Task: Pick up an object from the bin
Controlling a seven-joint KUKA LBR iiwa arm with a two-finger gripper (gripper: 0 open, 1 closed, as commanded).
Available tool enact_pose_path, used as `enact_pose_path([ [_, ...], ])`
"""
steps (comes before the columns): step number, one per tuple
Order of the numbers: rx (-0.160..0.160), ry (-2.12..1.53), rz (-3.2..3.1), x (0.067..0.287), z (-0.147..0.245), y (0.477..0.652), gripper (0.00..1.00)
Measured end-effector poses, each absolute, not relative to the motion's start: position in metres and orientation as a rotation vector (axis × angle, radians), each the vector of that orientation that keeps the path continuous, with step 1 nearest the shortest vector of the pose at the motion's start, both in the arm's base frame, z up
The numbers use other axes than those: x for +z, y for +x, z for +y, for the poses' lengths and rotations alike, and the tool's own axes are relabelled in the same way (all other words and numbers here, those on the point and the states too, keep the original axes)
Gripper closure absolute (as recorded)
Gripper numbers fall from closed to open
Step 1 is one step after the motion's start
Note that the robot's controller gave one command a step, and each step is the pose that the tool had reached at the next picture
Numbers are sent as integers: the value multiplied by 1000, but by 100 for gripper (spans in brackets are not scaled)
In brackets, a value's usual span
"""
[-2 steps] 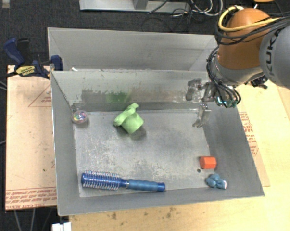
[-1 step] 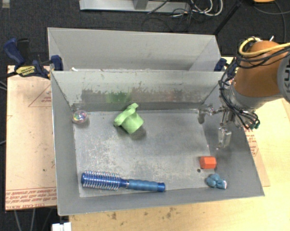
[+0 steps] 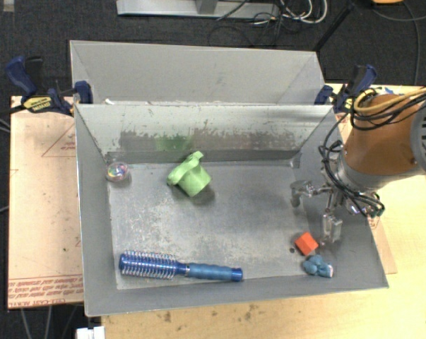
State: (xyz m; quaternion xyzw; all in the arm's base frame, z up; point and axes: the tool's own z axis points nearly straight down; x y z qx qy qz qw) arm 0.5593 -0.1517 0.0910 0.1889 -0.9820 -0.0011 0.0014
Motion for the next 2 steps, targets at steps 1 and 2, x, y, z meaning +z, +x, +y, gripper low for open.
enact_pose_path([
  [1, -7, 865, -3023, 86, -149, 507, 0],
  [2, -9, 1017, -2982, 71, -143, 488, 0],
])
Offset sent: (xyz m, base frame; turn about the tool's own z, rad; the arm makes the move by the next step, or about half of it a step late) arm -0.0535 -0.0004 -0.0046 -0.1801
